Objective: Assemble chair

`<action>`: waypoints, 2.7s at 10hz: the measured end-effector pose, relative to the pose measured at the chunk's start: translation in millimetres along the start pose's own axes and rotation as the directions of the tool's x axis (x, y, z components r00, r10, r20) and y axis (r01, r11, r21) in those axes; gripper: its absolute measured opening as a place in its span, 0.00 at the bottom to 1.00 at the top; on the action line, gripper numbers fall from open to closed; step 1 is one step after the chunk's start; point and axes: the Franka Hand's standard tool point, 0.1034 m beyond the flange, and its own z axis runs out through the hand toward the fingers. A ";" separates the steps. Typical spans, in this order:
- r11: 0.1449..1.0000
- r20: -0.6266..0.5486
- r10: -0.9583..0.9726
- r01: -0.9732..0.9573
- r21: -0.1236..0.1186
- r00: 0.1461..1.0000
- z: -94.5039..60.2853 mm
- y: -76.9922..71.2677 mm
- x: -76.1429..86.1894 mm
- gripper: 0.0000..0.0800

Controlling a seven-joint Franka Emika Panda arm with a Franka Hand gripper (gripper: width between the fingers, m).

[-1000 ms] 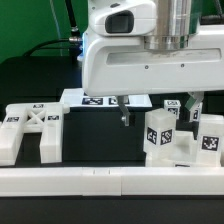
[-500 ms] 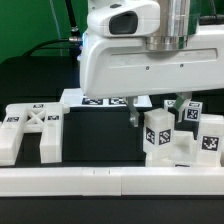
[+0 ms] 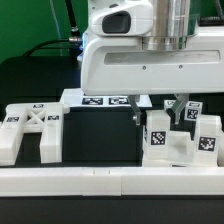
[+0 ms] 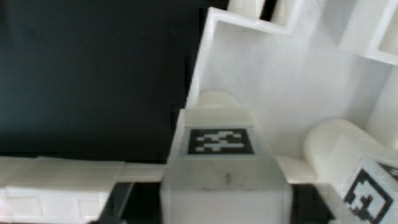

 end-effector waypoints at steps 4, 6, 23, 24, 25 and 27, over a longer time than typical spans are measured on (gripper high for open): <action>0.936 0.006 0.352 -0.352 0.020 0.936 -1.9 -2.3 0.8 0.36; 0.874 0.013 0.485 -0.485 0.020 0.874 -0.3 -3.5 -1.1 0.36; 0.810 0.018 0.583 -0.583 0.068 0.812 0.6 -9.2 2.6 0.81; 0.870 0.006 0.490 -0.489 0.065 0.872 0.1 -9.0 3.2 0.81; 0.913 0.000 0.404 -0.403 0.065 0.915 -0.2 -9.1 3.9 0.81; 0.972 -0.014 0.228 -0.227 0.061 0.974 -0.3 -7.7 4.7 0.81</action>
Offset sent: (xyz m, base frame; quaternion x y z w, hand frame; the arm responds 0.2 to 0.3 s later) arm -0.0040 -0.0012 0.0089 0.0127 -0.0122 0.2501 0.9680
